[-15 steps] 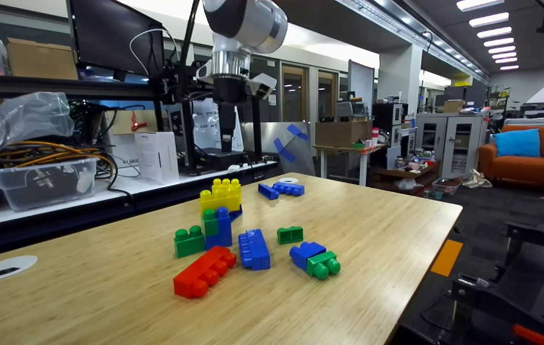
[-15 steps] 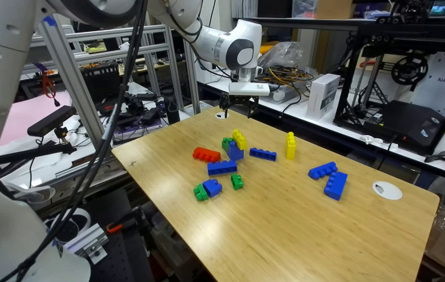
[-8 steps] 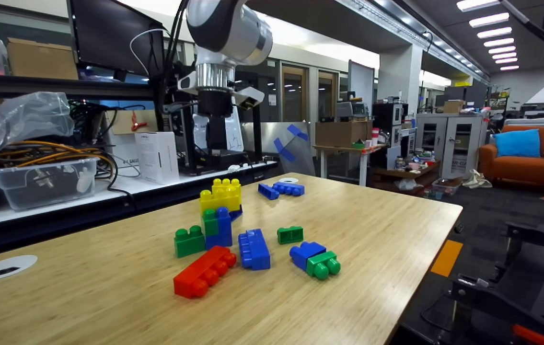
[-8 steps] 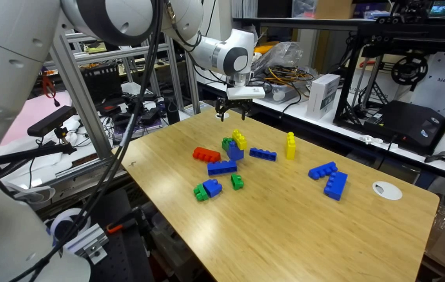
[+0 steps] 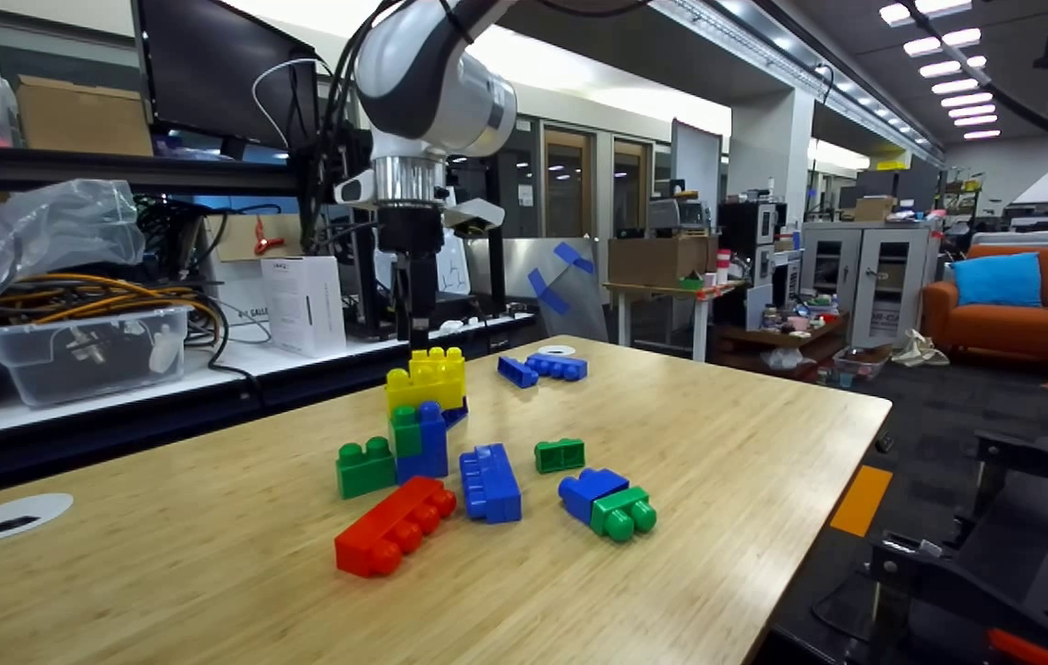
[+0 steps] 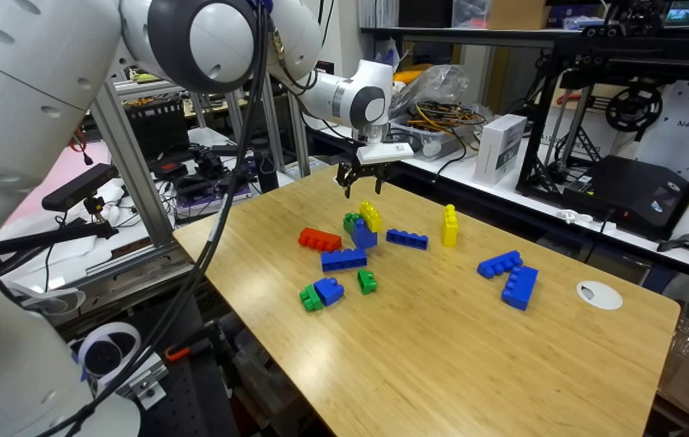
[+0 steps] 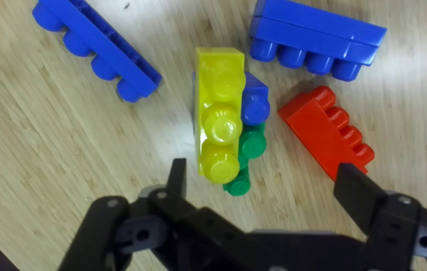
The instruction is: Move the block tower to the right and add one more blue block on top
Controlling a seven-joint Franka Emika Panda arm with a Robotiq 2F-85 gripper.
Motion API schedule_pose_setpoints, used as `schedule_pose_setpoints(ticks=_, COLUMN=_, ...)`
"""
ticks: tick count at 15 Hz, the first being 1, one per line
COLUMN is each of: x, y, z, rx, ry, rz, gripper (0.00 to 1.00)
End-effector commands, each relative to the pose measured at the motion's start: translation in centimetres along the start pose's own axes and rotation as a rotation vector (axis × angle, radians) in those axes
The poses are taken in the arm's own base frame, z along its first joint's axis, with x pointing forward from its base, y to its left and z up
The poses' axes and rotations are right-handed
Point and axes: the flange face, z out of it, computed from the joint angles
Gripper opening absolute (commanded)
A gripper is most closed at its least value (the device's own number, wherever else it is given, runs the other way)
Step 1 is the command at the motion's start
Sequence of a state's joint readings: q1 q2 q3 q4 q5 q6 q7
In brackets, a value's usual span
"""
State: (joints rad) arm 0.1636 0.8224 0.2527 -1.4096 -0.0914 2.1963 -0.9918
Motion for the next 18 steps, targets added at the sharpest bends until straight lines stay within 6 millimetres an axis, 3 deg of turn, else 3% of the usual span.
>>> schedule_pose_setpoints(ticks=1, x=0.2, y=0.8, z=0.5, rx=0.010, ry=-0.017, rz=-0.053, gripper=1.00)
schedule_pose_setpoints(ticks=7, x=-1.1, y=2.4, z=2.2, rx=0.017, ry=-0.080, rz=-0.007, gripper=1.00)
schedule_pose_setpoints(ticks=18, x=-0.8, y=2.1, z=2.7, rx=0.025, ry=-0.060, rz=-0.009, gripper=1.00)
